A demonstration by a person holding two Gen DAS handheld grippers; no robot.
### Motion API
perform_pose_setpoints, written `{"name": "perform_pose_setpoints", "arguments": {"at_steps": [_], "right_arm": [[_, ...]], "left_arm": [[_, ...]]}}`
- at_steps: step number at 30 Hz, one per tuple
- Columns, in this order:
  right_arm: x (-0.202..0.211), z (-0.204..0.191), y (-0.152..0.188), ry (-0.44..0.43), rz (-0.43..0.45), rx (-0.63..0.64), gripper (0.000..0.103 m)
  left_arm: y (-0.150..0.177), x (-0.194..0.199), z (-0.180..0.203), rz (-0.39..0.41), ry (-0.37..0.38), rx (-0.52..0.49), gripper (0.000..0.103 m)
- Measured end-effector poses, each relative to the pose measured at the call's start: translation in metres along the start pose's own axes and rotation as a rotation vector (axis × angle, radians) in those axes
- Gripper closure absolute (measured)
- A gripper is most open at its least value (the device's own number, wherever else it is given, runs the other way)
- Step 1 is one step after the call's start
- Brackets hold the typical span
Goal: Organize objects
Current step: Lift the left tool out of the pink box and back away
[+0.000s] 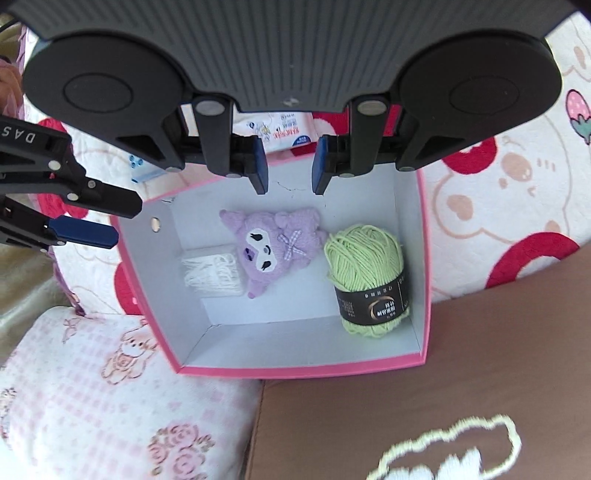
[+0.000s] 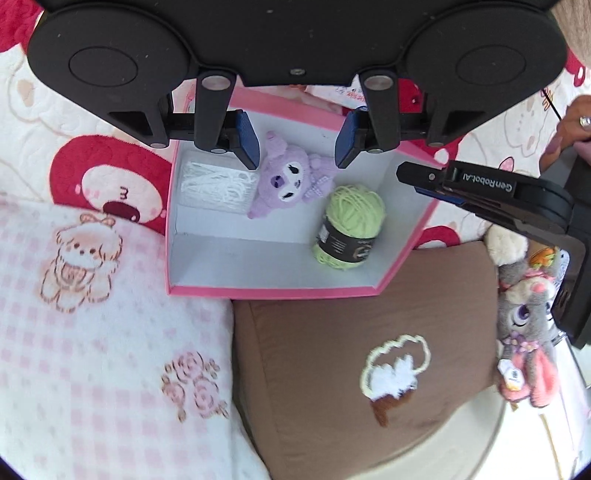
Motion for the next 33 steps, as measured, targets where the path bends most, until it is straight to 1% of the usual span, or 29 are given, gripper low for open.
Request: {"name": "perform_pose_setpoints", "arguments": {"at_steps": [5,8,12,15,19,23,26,29,33], "right_arm": [[0.025,-0.022,0.001,-0.002,0.016,0.061,0.052],[0.039,-0.032,0.001,0.004,0.030,0.084,0.051],[0.056,-0.042,0.005,0.034,0.037,0.097,0.051],[0.065,-0.044,0.010,0.035,0.043,0.098,0.050],[0.071,-0.046,0.015,0.041,0.029,0.098,0.048],[0.079,-0.050,0.021,0.042,0.032,0.105,0.048],[0.086,-0.055,0.025,0.041,0.038,0.108,0.048],[0.092,-0.061,0.029,0.039,0.044,0.114,0.047],[0.100,-0.070,0.036,0.031,0.061,0.123,0.043]], "left_arm": [[0.010,0.031,0.008,0.017,0.000,-0.030,0.076],[0.016,0.048,0.013,0.029,0.007,-0.047,0.072],[0.026,0.068,0.020,0.053,0.039,-0.079,0.067],[0.035,0.077,0.022,0.054,0.043,-0.082,0.063],[0.046,0.080,0.017,0.025,0.103,-0.043,0.062],[0.055,0.083,0.012,0.030,0.082,-0.036,0.062],[0.059,0.088,0.008,0.026,0.094,-0.023,0.062],[0.062,0.099,0.009,0.034,0.097,-0.044,0.062],[0.070,0.117,0.009,0.048,0.103,-0.072,0.057]]}}
Point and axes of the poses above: each gripper's, at about its wrist camera, not at the fingertips, and x roughly against the way its jaws point, z to its right, y to its underside, the point moved 4 cm from there along -x, roughly the way its jaws point, and after that the axes turned 4 degrees about x, right-handed, at the moved point
